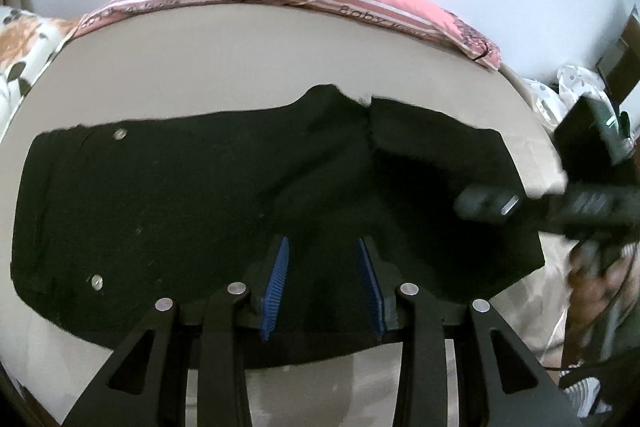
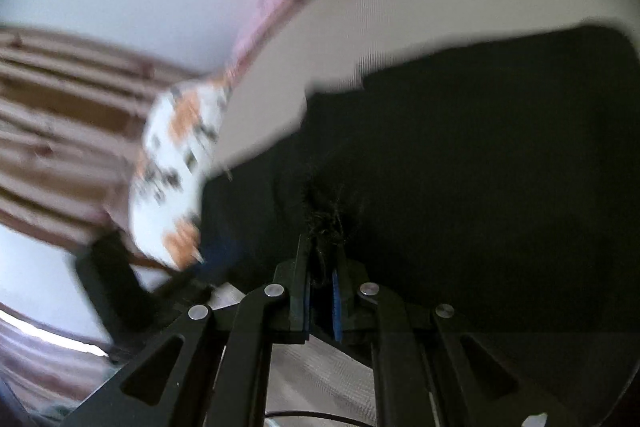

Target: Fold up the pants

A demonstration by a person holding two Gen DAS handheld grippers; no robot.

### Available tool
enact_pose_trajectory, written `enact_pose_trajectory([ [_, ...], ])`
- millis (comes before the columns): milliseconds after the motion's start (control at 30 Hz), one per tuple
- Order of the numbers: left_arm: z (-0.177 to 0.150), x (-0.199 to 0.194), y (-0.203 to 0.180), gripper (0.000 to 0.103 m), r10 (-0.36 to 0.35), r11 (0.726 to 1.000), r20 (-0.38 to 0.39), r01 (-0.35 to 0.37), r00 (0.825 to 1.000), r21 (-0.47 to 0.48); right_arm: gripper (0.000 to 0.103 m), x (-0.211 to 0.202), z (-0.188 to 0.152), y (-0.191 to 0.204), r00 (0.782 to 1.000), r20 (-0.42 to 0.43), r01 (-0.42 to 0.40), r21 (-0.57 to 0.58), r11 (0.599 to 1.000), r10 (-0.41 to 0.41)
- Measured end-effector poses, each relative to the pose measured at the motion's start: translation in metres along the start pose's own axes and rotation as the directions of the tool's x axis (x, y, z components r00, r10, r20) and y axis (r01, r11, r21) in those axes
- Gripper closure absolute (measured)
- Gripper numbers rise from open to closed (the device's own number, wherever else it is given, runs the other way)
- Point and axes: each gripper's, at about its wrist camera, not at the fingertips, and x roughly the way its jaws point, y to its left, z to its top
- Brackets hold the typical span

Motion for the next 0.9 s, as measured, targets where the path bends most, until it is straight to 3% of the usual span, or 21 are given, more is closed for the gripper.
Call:
enact_pose_trajectory([
  [100, -0.002, -0.002, 0.005, 0.066, -0.034, 0.999, -0.007, 0.034, 0.999, -0.026, 0.094, 0.027, -0.012, 0.004, 0.996, -0.056, 0.063, -0.043, 0.997, -0.065],
  [167, -0.001, -0.003, 0.005, 0.066, -0.05, 0.998, -0.008, 0.05, 0.999, -0.034, 0.089, 0.033, -0.014, 0.011, 0.994, -0.056, 0.091, -0.084, 0.992, -0.096],
  [200, 0.0, -0.002, 0.005, 0.066, -0.063, 0.997, -0.012, 0.062, 0.998, -0.034, 0.086, 0.033, -0.015, 0.015, 0.992, -0.062, 0.105, -0.106, 0.989, -0.112],
  [267, 0.001, -0.002, 0.002, 0.066, -0.083, 0.996, -0.018, 0.082, 0.996, -0.035, 0.068, 0.03, -0.018, 0.025, 0.988, -0.088, 0.117, -0.135, 0.984, -0.129],
  [367, 0.003, 0.0, -0.002, 0.066, -0.135, 0.99, -0.042, 0.133, 0.99, -0.047, 0.067, 0.002, -0.022, 0.038, 0.99, -0.04, 0.124, -0.177, 0.976, -0.134],
  [467, 0.004, 0.005, -0.008, 0.066, -0.258, 0.964, -0.087, 0.251, 0.962, -0.087, 0.061, -0.033, -0.019, 0.031, 0.985, 0.067, 0.17, -0.145, 0.975, -0.162],
  [600, 0.007, 0.022, -0.016, 0.066, -0.389, 0.917, -0.171, 0.362, 0.905, -0.169, 0.06, -0.075, -0.016, 0.007, 0.971, 0.172, 0.176, -0.038, 0.984, -0.167],
  [700, 0.009, 0.036, -0.016, 0.066, -0.426, 0.893, -0.211, 0.371, 0.88, -0.255, 0.057, -0.089, -0.016, -0.008, 0.962, 0.205, 0.182, 0.017, 0.983, -0.182],
  [900, 0.008, 0.06, -0.001, 0.066, -0.455, 0.851, -0.261, 0.329, 0.852, -0.408, 0.057, -0.093, -0.018, -0.03, 0.962, 0.204, 0.169, 0.085, 0.982, -0.184],
])
